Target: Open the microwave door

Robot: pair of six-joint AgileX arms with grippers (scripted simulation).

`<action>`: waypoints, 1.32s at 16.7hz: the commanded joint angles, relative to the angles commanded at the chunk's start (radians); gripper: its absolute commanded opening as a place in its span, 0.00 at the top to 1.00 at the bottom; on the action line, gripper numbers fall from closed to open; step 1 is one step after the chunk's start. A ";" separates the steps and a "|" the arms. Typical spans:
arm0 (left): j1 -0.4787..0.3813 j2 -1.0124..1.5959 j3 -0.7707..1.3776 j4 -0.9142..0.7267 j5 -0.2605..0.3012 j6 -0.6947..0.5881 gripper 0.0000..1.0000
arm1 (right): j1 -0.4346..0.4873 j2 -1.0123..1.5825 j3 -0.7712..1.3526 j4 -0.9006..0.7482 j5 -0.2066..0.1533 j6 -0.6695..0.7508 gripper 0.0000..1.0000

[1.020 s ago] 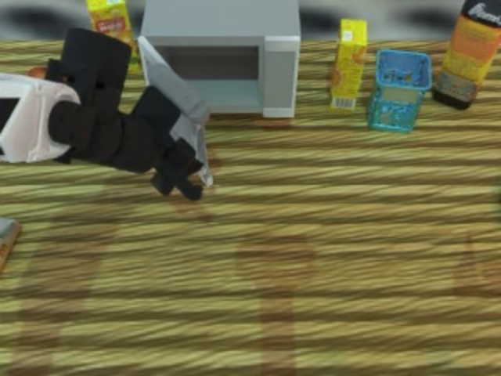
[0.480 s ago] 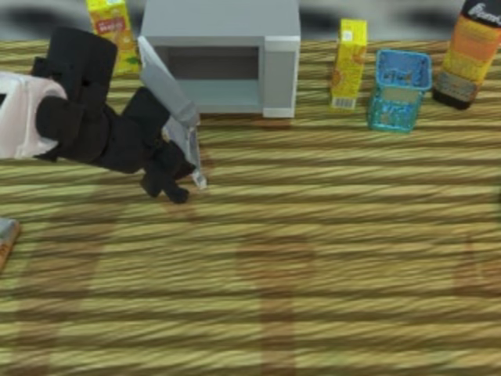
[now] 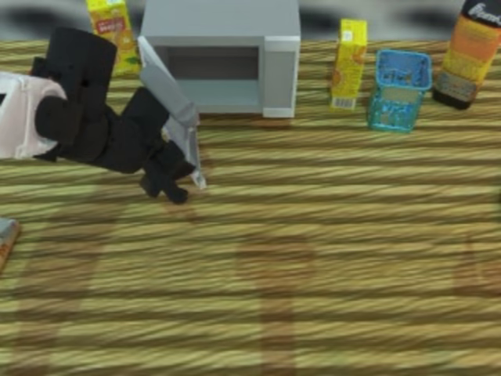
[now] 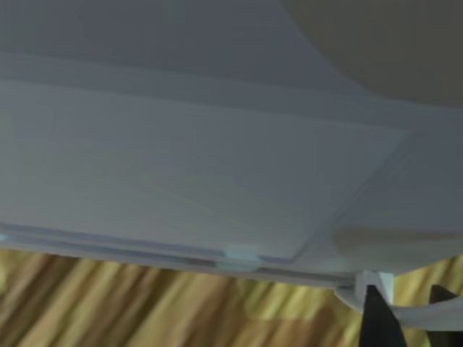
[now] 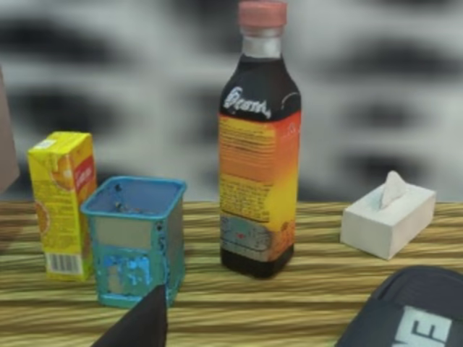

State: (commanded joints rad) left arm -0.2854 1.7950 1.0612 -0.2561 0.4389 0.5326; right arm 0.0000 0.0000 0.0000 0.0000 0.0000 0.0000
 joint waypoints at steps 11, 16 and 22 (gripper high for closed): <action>0.000 0.000 0.000 0.000 0.000 0.000 1.00 | 0.000 0.000 0.000 0.000 0.000 0.000 0.00; -0.004 0.000 -0.003 -0.003 0.007 -0.001 1.00 | 0.000 0.000 0.000 0.000 0.000 0.000 0.00; 0.029 0.002 0.013 -0.042 0.047 0.081 1.00 | 0.000 0.000 0.000 0.000 0.000 0.000 0.00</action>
State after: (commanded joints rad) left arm -0.2563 1.7972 1.0739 -0.2980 0.4863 0.6133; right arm 0.0000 0.0000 0.0000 0.0000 0.0000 0.0000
